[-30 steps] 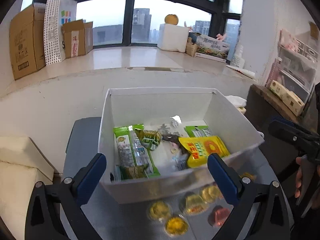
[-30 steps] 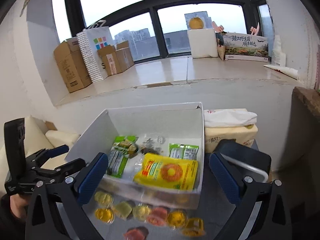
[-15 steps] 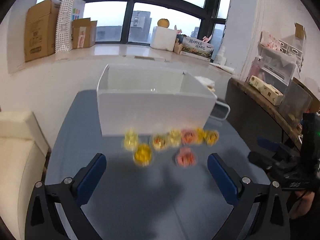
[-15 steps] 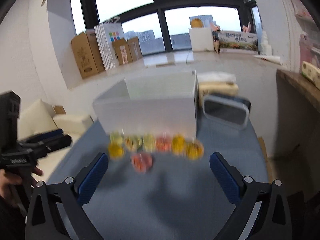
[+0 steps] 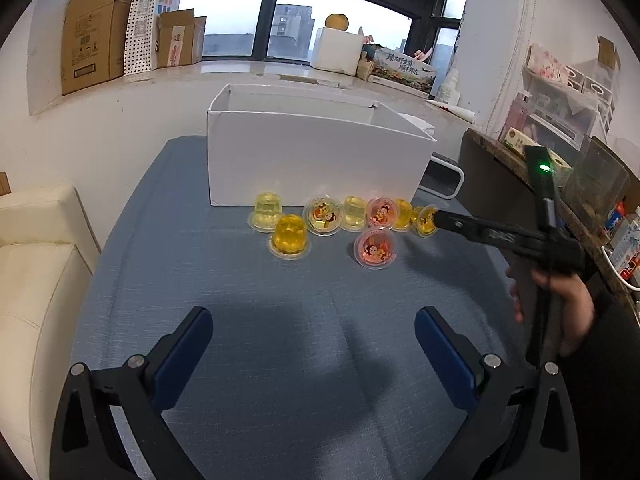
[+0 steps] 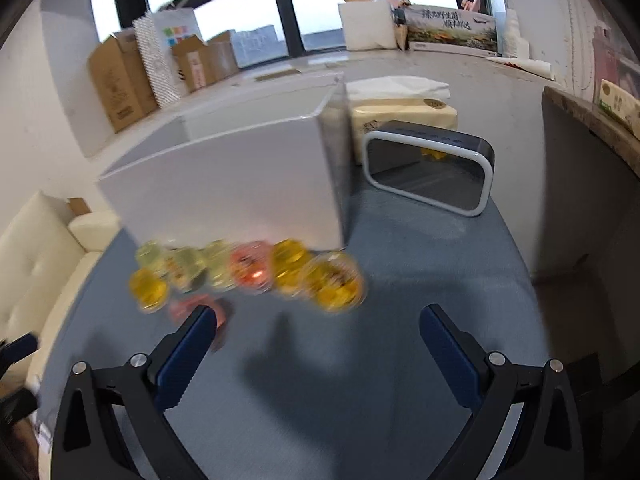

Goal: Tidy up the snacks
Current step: 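Grasp a yellow jelly cup with a cartoon lid with the right tool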

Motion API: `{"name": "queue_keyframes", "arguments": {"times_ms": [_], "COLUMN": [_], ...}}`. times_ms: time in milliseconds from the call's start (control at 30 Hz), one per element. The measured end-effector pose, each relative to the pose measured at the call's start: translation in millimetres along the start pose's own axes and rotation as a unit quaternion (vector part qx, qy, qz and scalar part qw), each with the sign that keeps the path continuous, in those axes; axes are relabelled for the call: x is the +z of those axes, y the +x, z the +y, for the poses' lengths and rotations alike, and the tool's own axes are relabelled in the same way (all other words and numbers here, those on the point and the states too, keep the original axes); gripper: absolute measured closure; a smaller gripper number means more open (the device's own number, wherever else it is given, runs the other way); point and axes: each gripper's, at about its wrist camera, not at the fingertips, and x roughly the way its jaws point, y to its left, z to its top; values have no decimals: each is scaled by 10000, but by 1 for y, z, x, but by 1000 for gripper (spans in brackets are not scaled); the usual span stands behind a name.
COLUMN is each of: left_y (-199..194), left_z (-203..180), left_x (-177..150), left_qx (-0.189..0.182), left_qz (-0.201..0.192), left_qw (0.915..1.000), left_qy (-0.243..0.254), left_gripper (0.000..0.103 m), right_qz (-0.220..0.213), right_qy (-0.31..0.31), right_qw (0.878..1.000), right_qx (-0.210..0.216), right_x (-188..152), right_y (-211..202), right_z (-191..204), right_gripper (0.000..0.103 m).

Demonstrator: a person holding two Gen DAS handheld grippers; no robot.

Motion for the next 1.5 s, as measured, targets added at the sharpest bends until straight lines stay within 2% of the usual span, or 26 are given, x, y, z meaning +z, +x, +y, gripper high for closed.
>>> {"name": "queue_keyframes", "arguments": {"times_ms": [133, 367, 400, 467, 500, 533, 767, 967, 1267, 1500], "left_y": [6, 15, 15, 17, 18, 19, 22, 31, 83, 117], "left_z": [2, 3, 3, 4, 5, 6, 9, 8, 16, 11], "left_x": [0, 0, 0, -1, -1, -1, -1, 6, 43, 58], "left_qx": [31, 8, 11, 39, 46, 47, 65, 146, 316, 191], "left_qz": [79, 147, 137, 176, 177, 186, 201, 182, 304, 421], "left_qw": [10000, 9999, 9999, 9998, 9998, 9998, 9998, 9997, 9990, 9989], "left_qy": [48, 30, 30, 14, -3, -12, -35, 30, 109, 92], "left_gripper": [0, 0, 0, 0, 0, 0, 0, 0, 0, 0], "right_qz": [187, 298, 338, 370, 426, 459, 445, 243, -95, -182], "right_qy": [43, -40, -23, 1, -13, -37, -177, -235, -349, -202], "right_qw": [9998, 9995, 9994, 9993, 9989, 9987, 9986, 9994, 9989, 9986], "right_qx": [-52, -44, -60, -90, -219, -240, -213, -88, 305, 454], "right_x": [8, 10, 9, 12, 12, 13, 13, 4, -29, -58], "right_y": [24, 42, 44, 50, 52, 55, 52, 23, -41, -73], "right_z": [-2, -2, -3, -4, -5, -5, -4, 5, 21, 25], "right_gripper": [0, 0, 3, 24, 45, 53, 54, 54, 54, 54]}}
